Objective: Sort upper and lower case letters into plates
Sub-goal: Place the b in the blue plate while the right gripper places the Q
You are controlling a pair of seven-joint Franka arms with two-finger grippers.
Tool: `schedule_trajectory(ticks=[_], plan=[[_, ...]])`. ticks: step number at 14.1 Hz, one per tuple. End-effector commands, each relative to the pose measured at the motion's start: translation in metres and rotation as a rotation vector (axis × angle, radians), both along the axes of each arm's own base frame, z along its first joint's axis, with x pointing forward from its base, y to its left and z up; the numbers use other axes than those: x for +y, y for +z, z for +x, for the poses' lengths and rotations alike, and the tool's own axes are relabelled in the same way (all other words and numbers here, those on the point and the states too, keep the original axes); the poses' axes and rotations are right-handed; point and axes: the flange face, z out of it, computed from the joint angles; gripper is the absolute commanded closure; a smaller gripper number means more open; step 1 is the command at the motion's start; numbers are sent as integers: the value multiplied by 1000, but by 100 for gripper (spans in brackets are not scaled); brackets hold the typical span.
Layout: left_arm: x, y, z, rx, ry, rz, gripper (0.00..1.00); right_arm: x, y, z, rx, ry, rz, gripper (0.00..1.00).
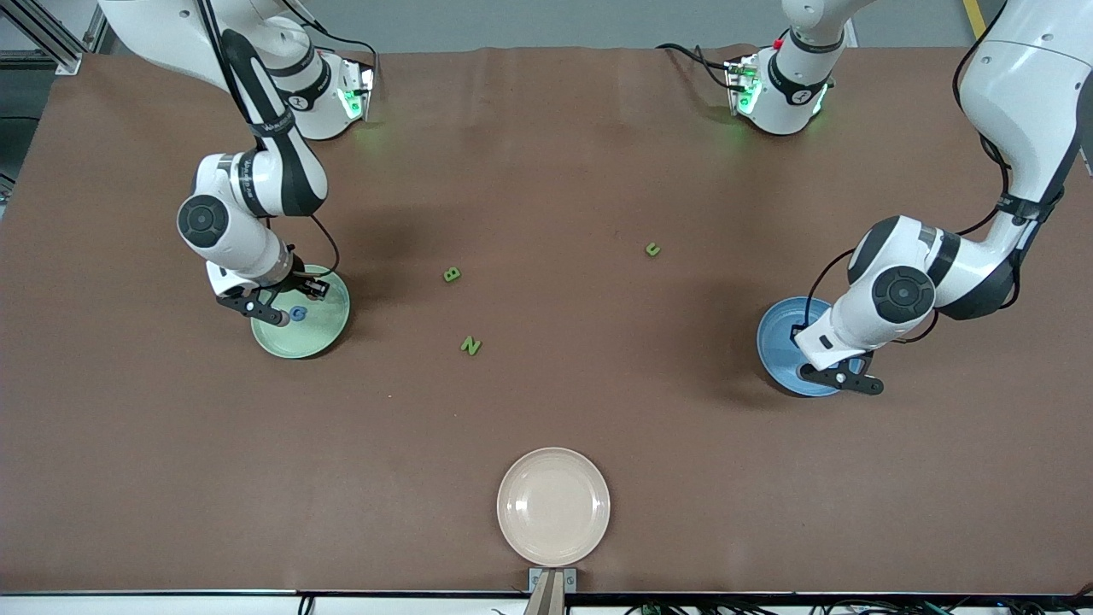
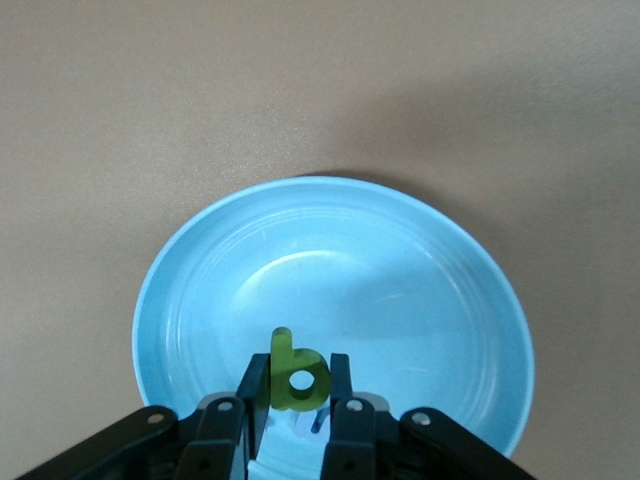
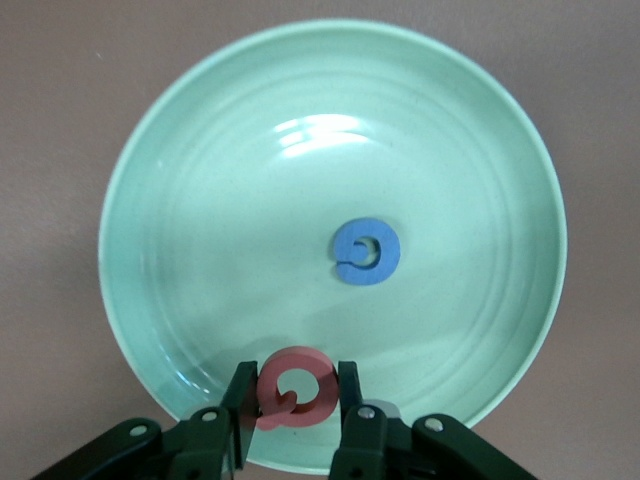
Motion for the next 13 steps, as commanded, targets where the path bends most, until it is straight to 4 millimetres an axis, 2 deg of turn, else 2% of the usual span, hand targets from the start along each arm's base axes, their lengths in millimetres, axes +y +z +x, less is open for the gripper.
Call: schedule_trajectory(ticks=[1, 3, 5, 6, 8, 10, 13], plan=[[-4, -10, 0, -31, -56, -5, 87, 0, 1, -5, -1, 13, 6, 2], [4, -20, 1, -34, -70, 2, 87, 3, 4, -3, 2, 6, 6, 0], [5, -28, 0, -31, -69, -13, 87, 23, 14, -2, 20, -35, 10, 0], [5, -29, 1, -42, -70, -22, 86, 45, 20, -2, 12, -77, 5, 0], [7, -31, 1, -37, -99, -24, 84, 102, 23, -11, -14, -131, -5, 0], [8, -34, 0, -32, -112, -29, 84, 148, 25, -21, -43, -198, 9, 0], [10, -33, 1, -32, -118, -28, 79, 205, 11, -35, -48, -324, 32, 0]])
